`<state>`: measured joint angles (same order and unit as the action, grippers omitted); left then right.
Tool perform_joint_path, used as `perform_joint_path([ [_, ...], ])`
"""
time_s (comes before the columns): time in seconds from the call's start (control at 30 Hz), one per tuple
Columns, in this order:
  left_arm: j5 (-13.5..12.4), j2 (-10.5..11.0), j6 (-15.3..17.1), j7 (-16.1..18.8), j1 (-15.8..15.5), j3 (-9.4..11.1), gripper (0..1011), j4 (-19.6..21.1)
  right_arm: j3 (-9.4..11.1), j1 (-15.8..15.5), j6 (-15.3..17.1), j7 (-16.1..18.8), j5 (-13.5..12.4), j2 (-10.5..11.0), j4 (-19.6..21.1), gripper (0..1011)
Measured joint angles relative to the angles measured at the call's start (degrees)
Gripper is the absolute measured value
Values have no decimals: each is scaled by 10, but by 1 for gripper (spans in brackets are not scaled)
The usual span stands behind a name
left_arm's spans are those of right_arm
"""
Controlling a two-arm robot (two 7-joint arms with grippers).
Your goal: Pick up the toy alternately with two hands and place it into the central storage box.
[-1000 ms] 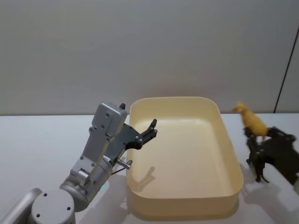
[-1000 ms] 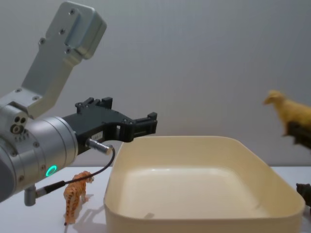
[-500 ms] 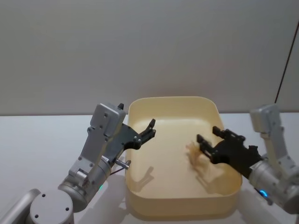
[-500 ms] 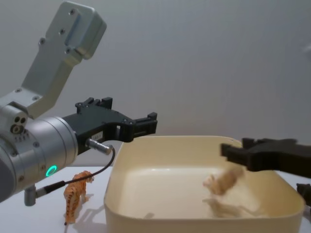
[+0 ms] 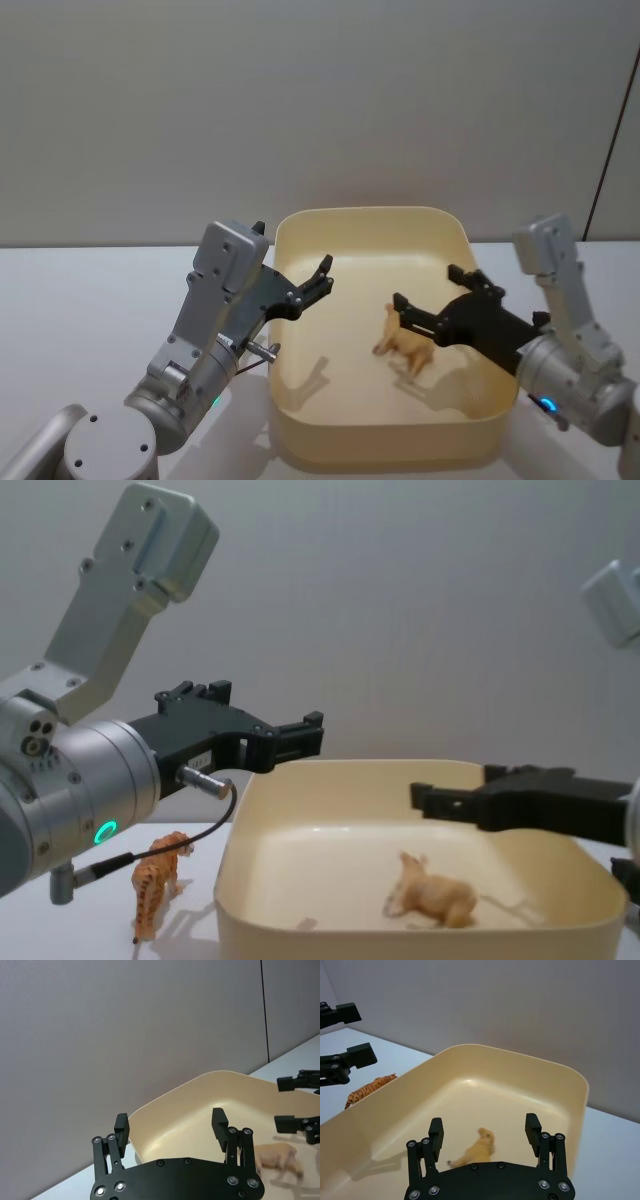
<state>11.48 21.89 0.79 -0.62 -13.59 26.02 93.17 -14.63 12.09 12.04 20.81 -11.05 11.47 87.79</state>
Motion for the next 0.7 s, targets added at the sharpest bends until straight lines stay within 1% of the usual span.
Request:
perform_joint_path([
  [0.03, 0, 0, 0, 0, 0, 0, 1001, 0, 2, -2, 0, -1, -1, 2, 3, 973],
  [0.07, 0, 0, 0, 0, 0, 0, 1001, 0, 4, -4, -1, -3, -3, 5, 7, 1001],
  [0.23, 0, 0, 0, 0, 0, 0, 1001, 0, 21, -25, -3, -15, -19, 28, 36, 1001],
  [0.27, 0, 0, 0, 0, 0, 0, 1001, 0, 28, -33, -3, -19, -25, 38, 47, 1001],
  [0.3, 0, 0, 0, 0, 0, 0, 1001, 0, 28, -33, -3, -19, -25, 38, 47, 1001],
  [0.33, 0, 0, 0, 0, 0, 0, 1001, 0, 36, -45, -4, -23, -32, 49, 62, 1001],
  [0.37, 0, 0, 0, 0, 0, 0, 1001, 0, 40, -50, -4, -25, -37, 55, 68, 1001],
  [0.4, 0, 0, 0, 0, 0, 0, 1001, 0, 48, -63, -3, -31, -44, 66, 82, 1001],
  [0.43, 0, 0, 0, 0, 0, 0, 1001, 0, 50, -67, -3, -33, -47, 69, 86, 1001],
  [0.47, 0, 0, 0, 0, 0, 0, 1001, 0, 57, -80, -1, -37, -54, 79, 99, 1001],
  [0.7, 0, 0, 0, 0, 0, 0, 1001, 0, 81, -128, 11, -51, -76, 115, 141, 1001],
])
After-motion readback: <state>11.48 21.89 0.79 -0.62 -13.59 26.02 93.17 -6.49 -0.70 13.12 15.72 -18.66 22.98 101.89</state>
